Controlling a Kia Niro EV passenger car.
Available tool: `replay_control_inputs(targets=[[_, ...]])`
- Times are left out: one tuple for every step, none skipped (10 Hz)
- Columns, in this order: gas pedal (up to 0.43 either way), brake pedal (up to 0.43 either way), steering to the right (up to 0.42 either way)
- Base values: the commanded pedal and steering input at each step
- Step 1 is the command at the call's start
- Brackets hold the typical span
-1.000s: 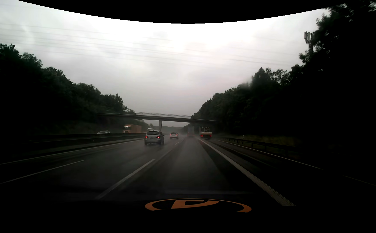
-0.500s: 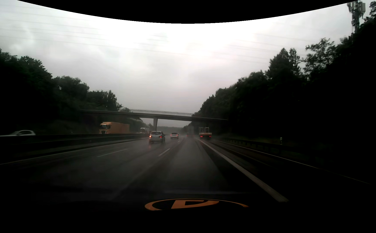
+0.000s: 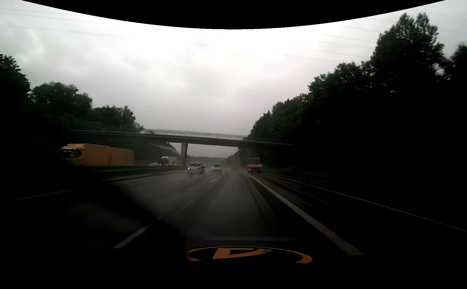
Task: Follow the waypoints while adhering to traffic rules and regulations
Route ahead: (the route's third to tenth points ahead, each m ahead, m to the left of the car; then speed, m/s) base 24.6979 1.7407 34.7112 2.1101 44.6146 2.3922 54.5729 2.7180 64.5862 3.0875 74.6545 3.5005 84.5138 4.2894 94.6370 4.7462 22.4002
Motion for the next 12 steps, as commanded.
replay_control_inputs(targets=[[0.118,0.0,-0.001],[0.11,0.0,-0.001],[0.067,0.0,-0.001],[0.0,0.0,0.0],[0.0,0.0,-0.001],[0.0,0.0,-0.002],[0.039,0.0,-0.003],[0.059,0.0,-0.002],[0.059,0.0,-0.003],[0.059,0.0,-0.004],[0.059,0.0,-0.004],[0.059,0.0,-0.004]])
